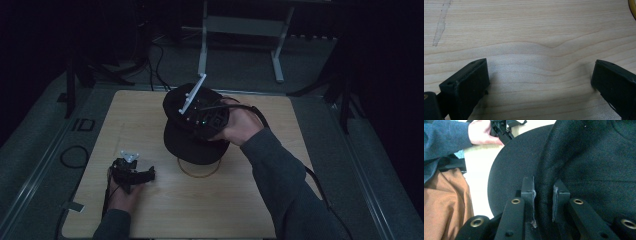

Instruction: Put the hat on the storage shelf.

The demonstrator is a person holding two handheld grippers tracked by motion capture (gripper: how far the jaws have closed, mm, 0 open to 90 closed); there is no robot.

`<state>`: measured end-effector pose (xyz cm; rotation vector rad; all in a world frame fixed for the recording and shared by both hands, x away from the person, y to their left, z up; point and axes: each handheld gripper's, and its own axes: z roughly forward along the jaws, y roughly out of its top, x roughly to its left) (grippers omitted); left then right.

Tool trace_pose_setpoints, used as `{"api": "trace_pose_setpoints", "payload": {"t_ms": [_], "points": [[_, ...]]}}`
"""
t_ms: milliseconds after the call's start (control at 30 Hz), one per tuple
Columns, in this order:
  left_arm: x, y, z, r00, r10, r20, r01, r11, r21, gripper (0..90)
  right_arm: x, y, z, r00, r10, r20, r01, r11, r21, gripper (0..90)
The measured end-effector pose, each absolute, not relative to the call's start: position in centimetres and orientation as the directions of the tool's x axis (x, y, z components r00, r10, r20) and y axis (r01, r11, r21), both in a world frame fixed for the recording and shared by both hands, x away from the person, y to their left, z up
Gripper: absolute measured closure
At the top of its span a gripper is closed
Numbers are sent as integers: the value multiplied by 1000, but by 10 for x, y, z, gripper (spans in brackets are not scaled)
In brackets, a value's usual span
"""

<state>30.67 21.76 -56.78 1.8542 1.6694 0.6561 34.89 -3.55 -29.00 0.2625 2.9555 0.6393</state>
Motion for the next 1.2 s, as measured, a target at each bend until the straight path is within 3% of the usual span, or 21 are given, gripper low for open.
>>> {"api": "trace_pose_setpoints", "payload": {"t_ms": [700,1200], "points": [[307,217,-568,107,994,-7,722,-73,688,12,352,-26,-311,-982,179,-63,143,915,377,745],[307,217,-568,106,994,-8,722,-72,688,12,355,-29,-311,-976,219,4,200,883,426,575]]}}
